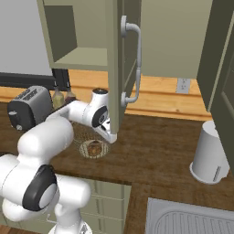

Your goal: Open the cabinet, pick up the bread from the cabinet and place it in the basket. Then move the basket to the dining counter.

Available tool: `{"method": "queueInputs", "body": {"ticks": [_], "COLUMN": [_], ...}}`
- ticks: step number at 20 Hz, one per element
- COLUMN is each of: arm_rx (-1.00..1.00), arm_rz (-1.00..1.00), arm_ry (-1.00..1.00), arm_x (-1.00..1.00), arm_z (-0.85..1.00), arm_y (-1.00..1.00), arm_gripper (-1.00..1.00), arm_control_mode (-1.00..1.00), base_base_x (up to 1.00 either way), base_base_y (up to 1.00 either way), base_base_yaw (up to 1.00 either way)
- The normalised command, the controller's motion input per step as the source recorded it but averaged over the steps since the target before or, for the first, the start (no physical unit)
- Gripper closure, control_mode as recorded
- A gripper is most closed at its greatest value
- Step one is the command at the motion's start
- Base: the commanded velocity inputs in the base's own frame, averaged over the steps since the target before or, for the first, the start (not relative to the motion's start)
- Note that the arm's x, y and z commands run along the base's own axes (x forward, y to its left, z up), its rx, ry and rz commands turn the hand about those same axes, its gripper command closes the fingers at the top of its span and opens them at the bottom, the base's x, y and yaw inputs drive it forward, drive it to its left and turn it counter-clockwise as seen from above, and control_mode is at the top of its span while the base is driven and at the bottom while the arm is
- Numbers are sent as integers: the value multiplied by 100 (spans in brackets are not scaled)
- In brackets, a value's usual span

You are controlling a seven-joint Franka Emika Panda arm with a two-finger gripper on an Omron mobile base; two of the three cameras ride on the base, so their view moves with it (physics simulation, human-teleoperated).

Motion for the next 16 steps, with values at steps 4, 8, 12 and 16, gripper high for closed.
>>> {"method": "queueInputs", "body": {"ticks": [4, 8, 12, 16], "arm_rx": [0, 0, 0, 0], "arm_rz": [-4, 0, 0, 0], "arm_ry": [1, 0, 0, -3], "arm_x": [35, 2, 0, -5], "arm_z": [-35, -32, -30, -20], "arm_y": [-11, -2, 0, 0], "arm_gripper": [-100, -100, -100, -100], "arm_control_mode": [-100, -100, -100, -100], "base_base_x": [0, 0, 0, 0], "base_base_y": [0, 0, 0, 0], "base_base_yaw": [0, 0, 0, 0]}}
